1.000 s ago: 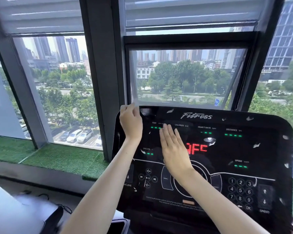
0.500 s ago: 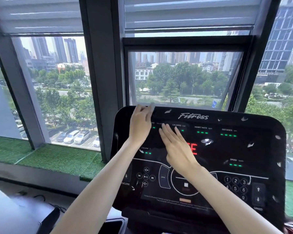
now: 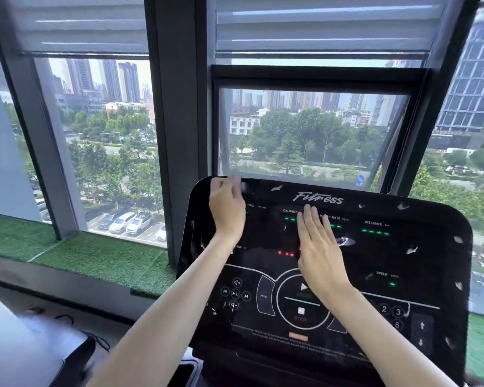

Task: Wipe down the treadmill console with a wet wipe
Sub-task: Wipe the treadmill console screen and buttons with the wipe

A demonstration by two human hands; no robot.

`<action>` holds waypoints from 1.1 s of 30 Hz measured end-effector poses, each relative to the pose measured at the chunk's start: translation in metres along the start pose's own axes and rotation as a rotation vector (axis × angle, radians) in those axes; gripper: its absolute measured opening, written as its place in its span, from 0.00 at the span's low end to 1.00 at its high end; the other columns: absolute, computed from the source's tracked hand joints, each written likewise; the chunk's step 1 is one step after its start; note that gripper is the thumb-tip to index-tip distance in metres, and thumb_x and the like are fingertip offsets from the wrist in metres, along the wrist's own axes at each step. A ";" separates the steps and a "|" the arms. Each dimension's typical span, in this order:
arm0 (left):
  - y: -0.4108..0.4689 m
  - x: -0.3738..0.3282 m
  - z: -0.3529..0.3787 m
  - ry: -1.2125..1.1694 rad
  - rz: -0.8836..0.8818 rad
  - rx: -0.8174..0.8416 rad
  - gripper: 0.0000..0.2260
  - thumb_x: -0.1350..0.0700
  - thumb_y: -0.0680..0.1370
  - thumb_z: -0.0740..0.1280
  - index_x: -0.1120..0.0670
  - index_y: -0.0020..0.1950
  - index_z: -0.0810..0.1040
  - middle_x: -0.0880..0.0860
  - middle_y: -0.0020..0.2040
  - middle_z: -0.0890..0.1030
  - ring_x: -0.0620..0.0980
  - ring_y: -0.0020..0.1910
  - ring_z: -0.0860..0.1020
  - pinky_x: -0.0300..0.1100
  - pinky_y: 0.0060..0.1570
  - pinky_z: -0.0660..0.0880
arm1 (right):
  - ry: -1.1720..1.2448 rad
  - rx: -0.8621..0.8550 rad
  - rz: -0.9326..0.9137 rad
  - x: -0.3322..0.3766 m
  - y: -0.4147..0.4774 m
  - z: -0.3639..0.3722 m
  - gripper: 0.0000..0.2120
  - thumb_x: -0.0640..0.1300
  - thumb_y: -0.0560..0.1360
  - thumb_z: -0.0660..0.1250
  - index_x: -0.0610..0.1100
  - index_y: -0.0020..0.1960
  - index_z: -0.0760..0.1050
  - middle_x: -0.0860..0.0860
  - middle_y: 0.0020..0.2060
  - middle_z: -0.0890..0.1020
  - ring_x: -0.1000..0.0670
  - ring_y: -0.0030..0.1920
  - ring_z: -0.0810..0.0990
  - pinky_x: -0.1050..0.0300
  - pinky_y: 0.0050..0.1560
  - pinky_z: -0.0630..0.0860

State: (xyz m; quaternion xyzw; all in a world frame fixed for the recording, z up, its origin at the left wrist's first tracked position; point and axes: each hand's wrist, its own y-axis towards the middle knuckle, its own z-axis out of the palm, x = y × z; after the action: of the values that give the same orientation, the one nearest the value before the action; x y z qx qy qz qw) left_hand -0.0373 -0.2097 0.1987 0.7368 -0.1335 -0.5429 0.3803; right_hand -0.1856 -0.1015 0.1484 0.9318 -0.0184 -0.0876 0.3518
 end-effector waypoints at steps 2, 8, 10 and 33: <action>-0.013 -0.005 0.006 0.009 0.208 0.207 0.09 0.61 0.79 0.61 0.58 0.56 0.80 0.51 0.43 0.72 0.41 0.37 0.71 0.27 0.44 0.69 | -0.025 0.010 -0.017 -0.002 0.001 0.000 0.38 0.27 0.55 0.72 0.28 0.65 0.68 0.32 0.66 0.69 0.35 0.68 0.67 0.39 0.67 0.63; 0.009 0.004 0.000 -0.047 -0.123 -0.080 0.13 0.58 0.80 0.59 0.64 0.44 0.79 0.54 0.38 0.71 0.39 0.36 0.69 0.28 0.42 0.68 | -0.002 0.011 -0.049 -0.008 -0.001 0.001 0.40 0.28 0.56 0.72 0.30 0.68 0.66 0.34 0.68 0.67 0.38 0.69 0.66 0.42 0.69 0.60; -0.005 -0.010 0.007 -0.015 0.035 0.098 0.10 0.61 0.80 0.60 0.62 0.52 0.80 0.53 0.43 0.72 0.40 0.38 0.70 0.26 0.44 0.68 | 0.026 0.001 -0.056 -0.011 -0.001 0.000 0.39 0.27 0.57 0.70 0.30 0.68 0.66 0.35 0.68 0.67 0.39 0.70 0.65 0.42 0.70 0.59; -0.010 -0.042 0.041 0.016 0.235 0.283 0.14 0.52 0.81 0.59 0.57 0.49 0.81 0.51 0.40 0.74 0.44 0.37 0.73 0.33 0.43 0.69 | 0.060 -0.016 -0.066 -0.014 -0.001 0.005 0.39 0.28 0.56 0.72 0.30 0.67 0.68 0.35 0.67 0.69 0.39 0.69 0.67 0.43 0.69 0.62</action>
State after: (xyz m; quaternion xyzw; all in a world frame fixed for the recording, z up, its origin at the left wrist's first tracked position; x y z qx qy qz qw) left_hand -0.0917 -0.1944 0.2160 0.7666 -0.2906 -0.4647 0.3345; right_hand -0.2003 -0.1022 0.1460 0.9312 0.0236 -0.0712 0.3567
